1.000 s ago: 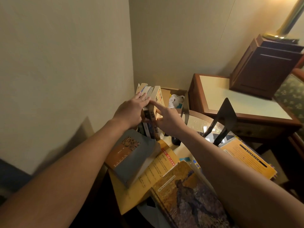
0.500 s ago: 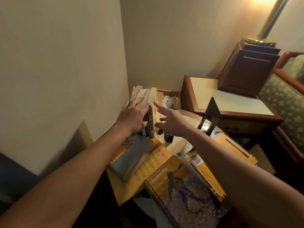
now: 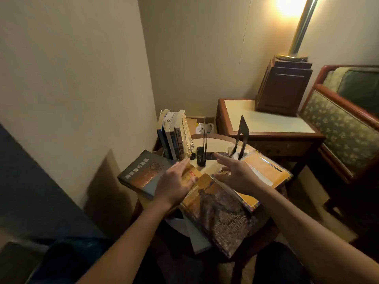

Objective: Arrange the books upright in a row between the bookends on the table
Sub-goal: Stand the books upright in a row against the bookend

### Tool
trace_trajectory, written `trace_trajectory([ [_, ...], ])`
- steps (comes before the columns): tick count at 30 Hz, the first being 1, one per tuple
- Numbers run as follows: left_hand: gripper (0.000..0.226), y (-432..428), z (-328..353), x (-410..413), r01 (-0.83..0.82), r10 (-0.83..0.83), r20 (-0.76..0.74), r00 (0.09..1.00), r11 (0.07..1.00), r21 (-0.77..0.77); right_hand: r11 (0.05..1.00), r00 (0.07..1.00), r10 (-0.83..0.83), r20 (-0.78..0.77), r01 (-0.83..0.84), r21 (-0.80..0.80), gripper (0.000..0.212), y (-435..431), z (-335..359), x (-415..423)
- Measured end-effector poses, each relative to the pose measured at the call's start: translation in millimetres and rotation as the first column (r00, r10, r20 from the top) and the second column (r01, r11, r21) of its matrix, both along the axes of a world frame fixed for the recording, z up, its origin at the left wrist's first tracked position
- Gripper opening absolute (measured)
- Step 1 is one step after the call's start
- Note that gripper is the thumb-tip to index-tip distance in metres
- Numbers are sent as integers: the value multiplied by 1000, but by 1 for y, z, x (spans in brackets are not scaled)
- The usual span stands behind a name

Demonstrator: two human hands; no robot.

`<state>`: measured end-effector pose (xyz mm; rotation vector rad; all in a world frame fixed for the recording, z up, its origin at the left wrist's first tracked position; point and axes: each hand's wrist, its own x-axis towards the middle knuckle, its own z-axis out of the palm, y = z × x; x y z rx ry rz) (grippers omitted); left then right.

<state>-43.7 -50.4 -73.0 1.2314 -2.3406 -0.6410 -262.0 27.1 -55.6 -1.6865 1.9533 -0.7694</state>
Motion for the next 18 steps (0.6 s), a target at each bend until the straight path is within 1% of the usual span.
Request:
trace_trajectory([
  [5, 66, 68, -38, 15, -75, 80, -20, 997, 985, 158, 996, 991, -47, -123, 56, 74, 71, 46, -21, 5],
  [7, 66, 83, -51, 20, -69, 67, 18, 998, 984, 162, 994, 993, -15, -118, 28, 110, 69, 58, -26, 13],
  [9, 66, 91, -60, 22, -58, 50, 65, 997, 990, 130, 990, 991, 36, -125, -18, 142, 70, 63, -33, 18],
  [11, 67, 96, -67, 22, -97, 88, 80, 993, 988, 121, 982, 986, 54, -155, -25, 188, 68, 63, -40, 20],
  [15, 69, 106, -75, 16, -166, 162, 38, 986, 967, 192, 965, 966, 58, -253, 11, 261, 67, 56, -63, 15],
  [18, 68, 113, -73, 6, -263, 289, -35, 957, 909, 323, 958, 942, 86, -326, 12, 286, 67, 51, -80, 17],
])
